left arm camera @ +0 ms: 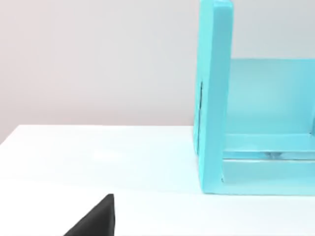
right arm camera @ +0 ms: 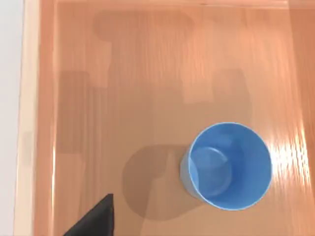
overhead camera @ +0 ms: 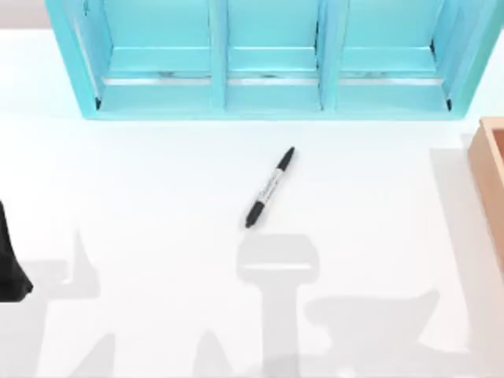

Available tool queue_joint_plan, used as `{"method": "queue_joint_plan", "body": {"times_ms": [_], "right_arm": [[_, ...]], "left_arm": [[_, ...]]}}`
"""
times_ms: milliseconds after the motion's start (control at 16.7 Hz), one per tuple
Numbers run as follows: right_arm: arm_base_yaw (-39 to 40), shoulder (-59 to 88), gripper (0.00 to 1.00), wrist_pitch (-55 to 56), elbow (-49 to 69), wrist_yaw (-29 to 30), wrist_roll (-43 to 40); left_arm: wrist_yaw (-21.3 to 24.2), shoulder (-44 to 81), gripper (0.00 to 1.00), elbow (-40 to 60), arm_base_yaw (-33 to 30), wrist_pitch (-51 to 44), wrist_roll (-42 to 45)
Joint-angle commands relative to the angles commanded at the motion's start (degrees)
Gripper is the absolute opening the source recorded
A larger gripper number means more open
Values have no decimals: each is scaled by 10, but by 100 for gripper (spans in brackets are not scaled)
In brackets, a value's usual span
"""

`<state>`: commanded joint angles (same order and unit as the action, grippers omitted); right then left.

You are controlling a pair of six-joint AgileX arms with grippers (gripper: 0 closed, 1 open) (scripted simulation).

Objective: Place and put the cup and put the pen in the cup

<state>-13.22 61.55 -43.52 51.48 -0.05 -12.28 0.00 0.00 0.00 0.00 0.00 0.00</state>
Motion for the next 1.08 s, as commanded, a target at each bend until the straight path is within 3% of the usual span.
{"method": "queue_joint_plan", "body": {"times_ms": [300, 540, 1080], "right_arm": [[-49, 260, 100, -169, 210, 0, -46], [-78, 384, 100, -267, 322, 0, -75], [-87, 418, 100, -297, 354, 0, -85]], "left_arm": [[0, 0, 100, 0, 0, 0, 0], [0, 0, 100, 0, 0, 0, 0], [0, 0, 100, 0, 0, 0, 0]]}}
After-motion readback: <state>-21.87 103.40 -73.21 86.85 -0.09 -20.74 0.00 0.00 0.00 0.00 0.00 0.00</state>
